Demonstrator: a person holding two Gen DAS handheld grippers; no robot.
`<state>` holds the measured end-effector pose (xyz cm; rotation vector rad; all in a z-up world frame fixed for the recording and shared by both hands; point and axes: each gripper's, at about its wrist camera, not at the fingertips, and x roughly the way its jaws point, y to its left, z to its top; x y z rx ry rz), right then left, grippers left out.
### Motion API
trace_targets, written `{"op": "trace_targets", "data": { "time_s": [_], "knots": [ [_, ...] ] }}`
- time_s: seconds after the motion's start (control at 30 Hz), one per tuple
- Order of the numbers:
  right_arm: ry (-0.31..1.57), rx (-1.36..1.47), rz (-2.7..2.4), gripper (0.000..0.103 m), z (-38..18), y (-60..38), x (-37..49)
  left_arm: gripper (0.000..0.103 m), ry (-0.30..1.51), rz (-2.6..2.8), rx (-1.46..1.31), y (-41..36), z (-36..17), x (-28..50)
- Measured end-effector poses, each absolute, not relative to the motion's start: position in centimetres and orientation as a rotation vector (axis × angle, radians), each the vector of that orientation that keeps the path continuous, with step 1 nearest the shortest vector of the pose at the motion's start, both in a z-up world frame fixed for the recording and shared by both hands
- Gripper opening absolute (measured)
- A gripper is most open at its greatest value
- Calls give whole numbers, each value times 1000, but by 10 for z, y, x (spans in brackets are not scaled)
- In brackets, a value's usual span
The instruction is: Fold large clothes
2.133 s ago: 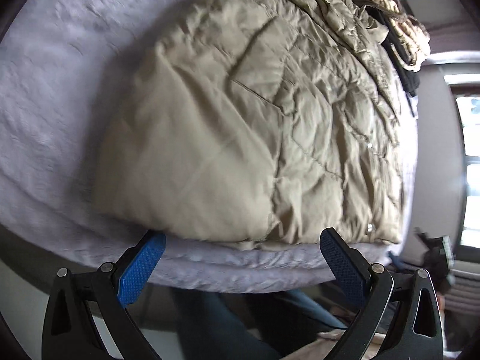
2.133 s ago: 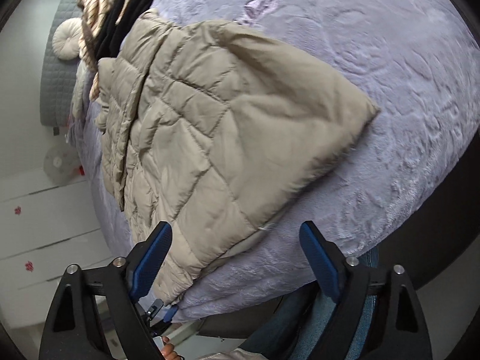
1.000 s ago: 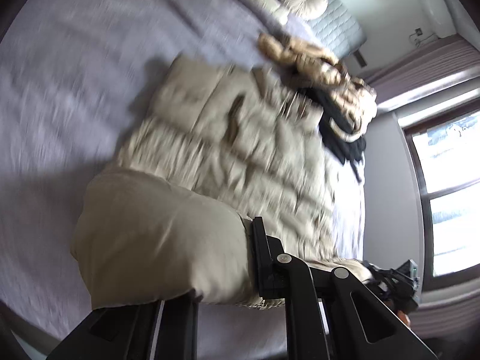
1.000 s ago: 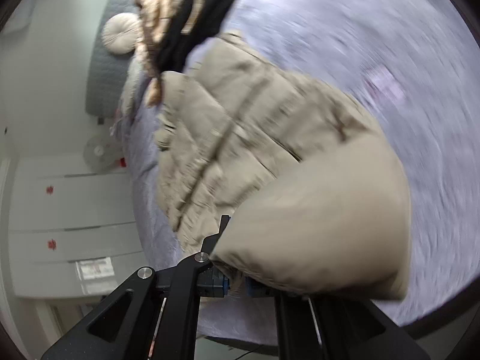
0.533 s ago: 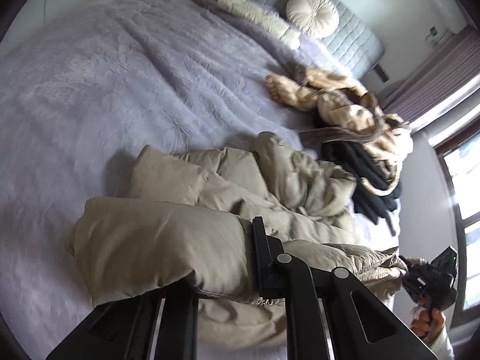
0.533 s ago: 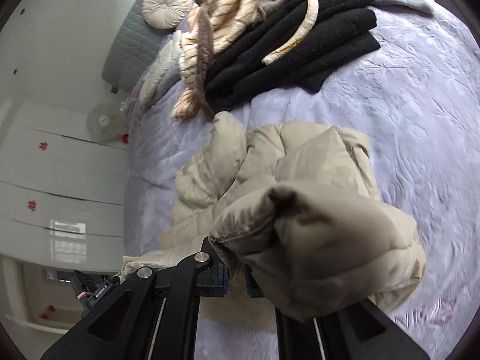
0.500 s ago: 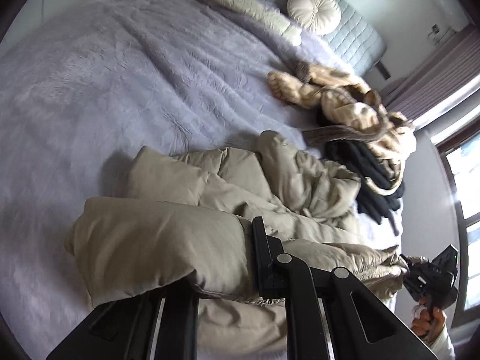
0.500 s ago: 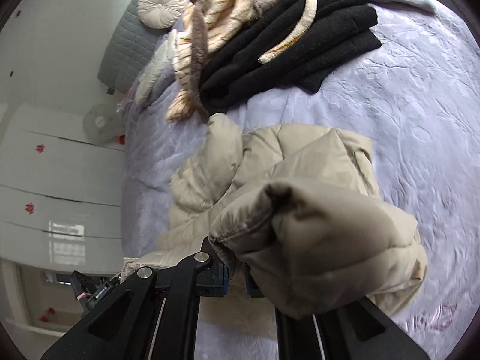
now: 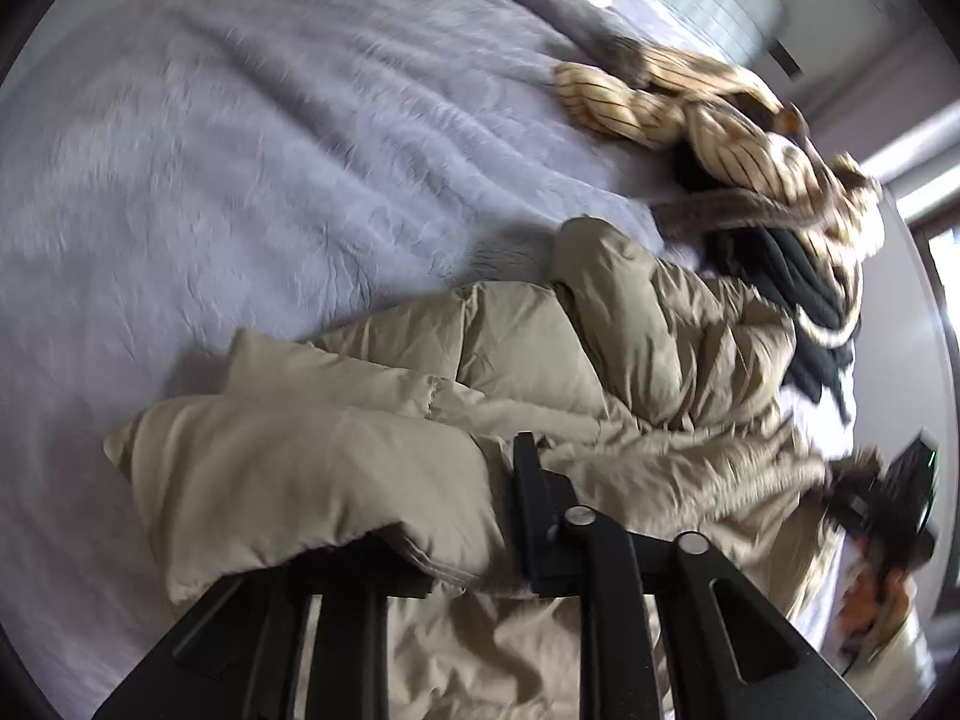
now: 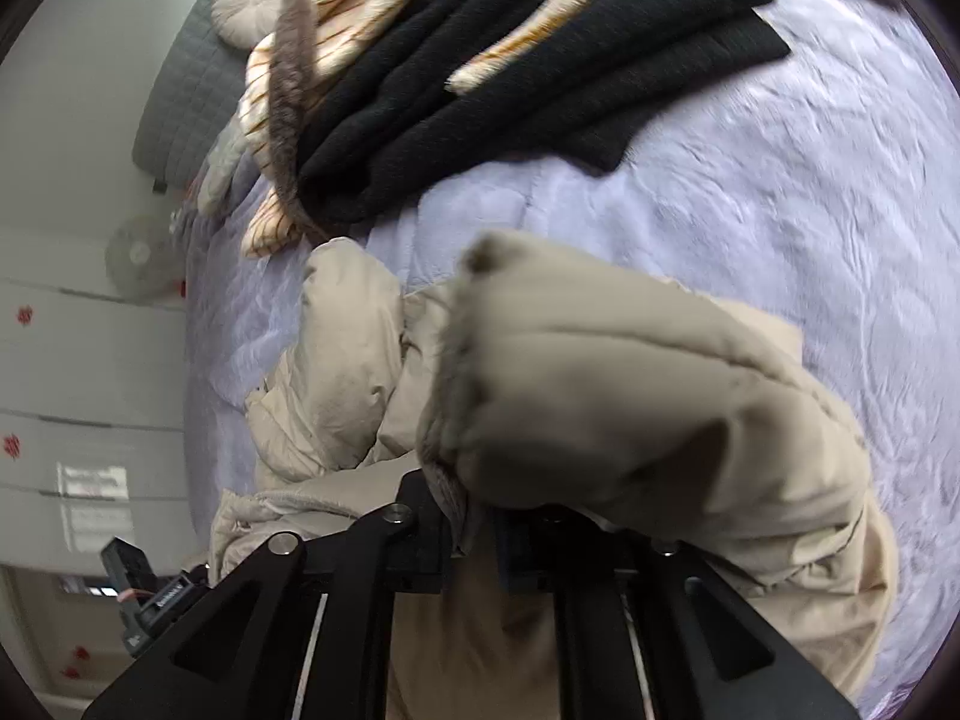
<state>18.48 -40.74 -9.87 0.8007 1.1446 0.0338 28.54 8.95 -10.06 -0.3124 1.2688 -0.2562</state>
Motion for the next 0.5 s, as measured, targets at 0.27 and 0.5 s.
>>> {"op": "trace_targets", "data": {
  "time_s": [0.27,0.5],
  "knots": [
    [1054,507,40,76,-38,-403,157,50,1212,-299,-166,88,-73,269],
    [1039,401,-144,76,-41,-437,136,74,1138,-200,-62,100,-65,265]
  ]
}}
